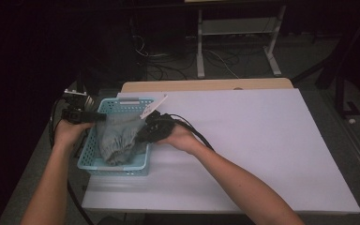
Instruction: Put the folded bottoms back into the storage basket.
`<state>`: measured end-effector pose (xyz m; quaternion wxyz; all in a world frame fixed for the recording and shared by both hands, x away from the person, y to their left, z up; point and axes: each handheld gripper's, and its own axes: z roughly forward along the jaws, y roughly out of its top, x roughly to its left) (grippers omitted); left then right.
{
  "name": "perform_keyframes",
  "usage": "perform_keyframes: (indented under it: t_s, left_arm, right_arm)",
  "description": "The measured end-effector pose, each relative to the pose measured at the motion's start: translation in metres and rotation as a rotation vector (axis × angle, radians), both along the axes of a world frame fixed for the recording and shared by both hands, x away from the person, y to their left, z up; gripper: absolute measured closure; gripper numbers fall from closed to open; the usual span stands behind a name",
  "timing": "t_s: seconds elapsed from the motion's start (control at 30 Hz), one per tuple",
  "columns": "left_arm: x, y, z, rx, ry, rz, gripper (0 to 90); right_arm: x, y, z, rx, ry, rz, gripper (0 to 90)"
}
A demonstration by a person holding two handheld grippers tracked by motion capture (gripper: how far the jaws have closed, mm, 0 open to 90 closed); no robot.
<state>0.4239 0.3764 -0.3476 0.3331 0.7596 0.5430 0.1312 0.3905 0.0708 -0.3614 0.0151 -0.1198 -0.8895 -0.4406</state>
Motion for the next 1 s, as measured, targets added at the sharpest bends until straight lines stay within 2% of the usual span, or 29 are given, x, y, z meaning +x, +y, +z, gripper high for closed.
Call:
perform_keyframes:
  t_s: [0.03, 0.13, 0.17, 0.2, 0.23, 0.37, 0.57, 0.7, 0.73, 0.77, 0.8, 0.87, 1.0]
  left_arm:
    - [-0.001, 0.001, 0.000, -0.022, -0.021, 0.022, 47.1]
    - [-0.002, -0.001, 0.000, -0.034, -0.039, 0.017, 42.3]
    - [-0.003, -0.004, 0.001, -0.045, -0.054, 0.011, 40.5]
    - [-0.003, -0.004, 0.001, -0.045, -0.054, 0.011, 39.1]
    - [-0.006, -0.008, 0.001, -0.057, -0.071, -0.004, 36.7]
    - [-0.011, -0.015, 0.004, -0.081, -0.098, -0.030, 30.2]
    - [-0.021, -0.029, 0.010, -0.100, -0.126, -0.064, 22.3]
    - [-0.032, -0.047, 0.019, -0.107, -0.168, -0.117, 18.1]
    - [-0.032, -0.047, 0.019, -0.107, -0.168, -0.117, 17.0]
    - [-0.037, -0.056, 0.020, -0.120, -0.178, -0.140, 15.8]
    - [-0.037, -0.056, 0.020, -0.120, -0.178, -0.140, 15.3]
    - [-0.044, -0.069, 0.018, -0.123, -0.187, -0.174, 13.7]
    - [-0.051, -0.081, 0.016, -0.135, -0.195, -0.195, 11.5]
  right_arm:
    - [-0.001, -0.001, 0.001, -0.002, -0.001, -0.004, 65.8]
    - [0.000, -0.004, 0.002, 0.000, -0.004, -0.011, 61.1]
    - [0.000, -0.008, 0.004, -0.001, -0.006, -0.025, 56.6]
    - [0.000, -0.008, 0.004, -0.001, -0.006, -0.025, 56.6]
    - [0.002, -0.013, 0.007, 0.005, -0.001, -0.040, 51.5]
    - [0.003, -0.026, 0.010, 0.021, -0.002, -0.071, 44.8]
    - [0.004, -0.046, 0.014, 0.041, -0.008, -0.112, 40.3]
    - [0.008, -0.069, 0.015, 0.053, 0.006, -0.139, 36.9]
    - [0.008, -0.069, 0.015, 0.053, 0.006, -0.139, 36.9]
    - [0.009, -0.079, 0.014, 0.061, 0.002, -0.149, 36.2]
    - [0.009, -0.079, 0.014, 0.061, 0.002, -0.149, 36.2]
    - [0.010, -0.091, 0.012, 0.068, 0.002, -0.169, 34.3]
    - [0.011, -0.105, 0.009, 0.076, -0.003, -0.195, 31.9]
